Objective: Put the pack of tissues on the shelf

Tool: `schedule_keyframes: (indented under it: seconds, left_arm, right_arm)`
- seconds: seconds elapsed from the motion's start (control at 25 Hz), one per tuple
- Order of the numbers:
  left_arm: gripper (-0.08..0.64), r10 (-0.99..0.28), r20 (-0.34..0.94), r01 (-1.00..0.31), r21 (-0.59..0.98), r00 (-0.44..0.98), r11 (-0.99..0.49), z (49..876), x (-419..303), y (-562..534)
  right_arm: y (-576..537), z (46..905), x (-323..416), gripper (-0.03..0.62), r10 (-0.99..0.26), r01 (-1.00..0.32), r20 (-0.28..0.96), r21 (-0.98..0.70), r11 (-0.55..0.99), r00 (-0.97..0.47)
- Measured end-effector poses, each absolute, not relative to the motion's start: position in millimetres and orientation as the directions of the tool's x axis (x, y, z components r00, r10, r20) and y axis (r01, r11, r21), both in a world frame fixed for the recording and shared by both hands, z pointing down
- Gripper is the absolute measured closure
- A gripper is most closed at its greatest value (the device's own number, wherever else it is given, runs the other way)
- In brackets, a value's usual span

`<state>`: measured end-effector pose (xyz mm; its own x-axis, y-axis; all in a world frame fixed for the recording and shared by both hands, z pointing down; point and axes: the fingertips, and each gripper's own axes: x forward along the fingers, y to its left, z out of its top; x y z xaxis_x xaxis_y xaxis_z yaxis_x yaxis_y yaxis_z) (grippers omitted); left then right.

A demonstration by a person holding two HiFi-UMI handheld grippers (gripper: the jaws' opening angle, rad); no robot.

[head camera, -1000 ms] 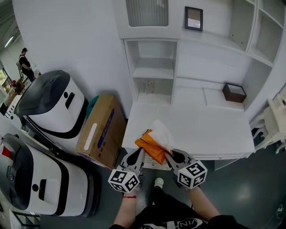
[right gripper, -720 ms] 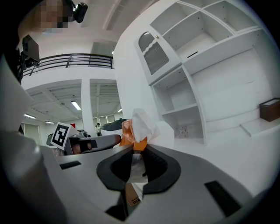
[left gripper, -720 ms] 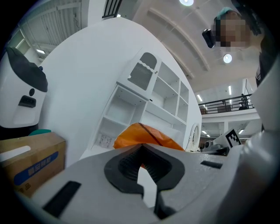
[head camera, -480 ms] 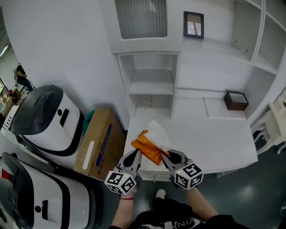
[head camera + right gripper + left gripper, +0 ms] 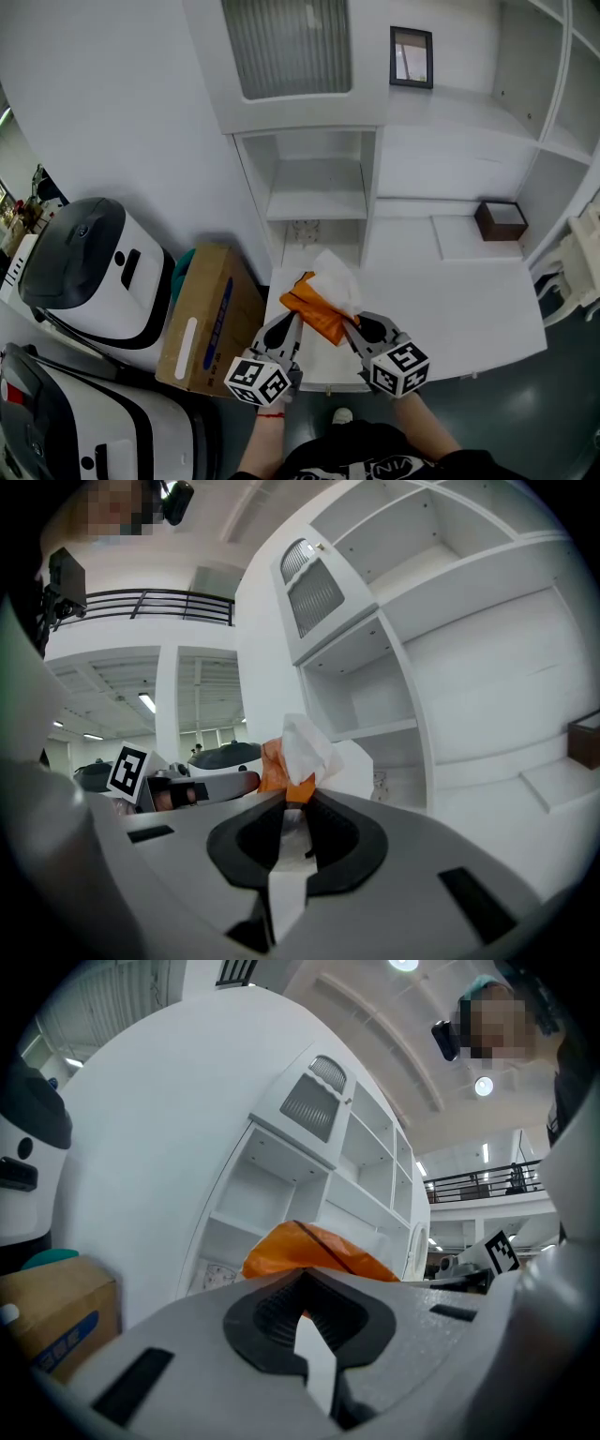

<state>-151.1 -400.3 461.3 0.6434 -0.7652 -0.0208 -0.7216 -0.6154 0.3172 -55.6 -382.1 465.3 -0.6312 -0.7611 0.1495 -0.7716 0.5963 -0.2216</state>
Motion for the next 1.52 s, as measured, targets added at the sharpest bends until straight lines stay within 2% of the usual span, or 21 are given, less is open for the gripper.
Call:
schedule_keyframes:
  seconds: [0.4,0.76,1.24,1.52]
  left_arm:
    - [0.554,-0.747,0.027,-0.723,0.279,0.664,-0.632,457,-140,-436]
    - [0.554,-0.721,0.014,-0.696,0.275,0.692,-0.663,453,-138,-451]
    - [0.554,-0.569,-0.039,-0.543,0.251,0.822,-0.801,431,-129,-521]
    - [0.554,-0.527,-0.059,-0.498,0.256,0.848,-0.829,425,-136,-549]
  right_arm:
    - [-424,453,-45,0.566,-0.785,-0.792,0.127,-0.187,0.581,-0.606]
    - [-446,444,-48,0.566,-0.809,-0.815,0.12,-0.157,0.557,-0.576]
    - [-507,418,-54,0.566,-0.899,-0.902,0.102,-0.124,0.414,-0.427]
    - [-541,412,-62,0.566,-0.922,-0.928,0.117,-0.107,0.358,-0.369]
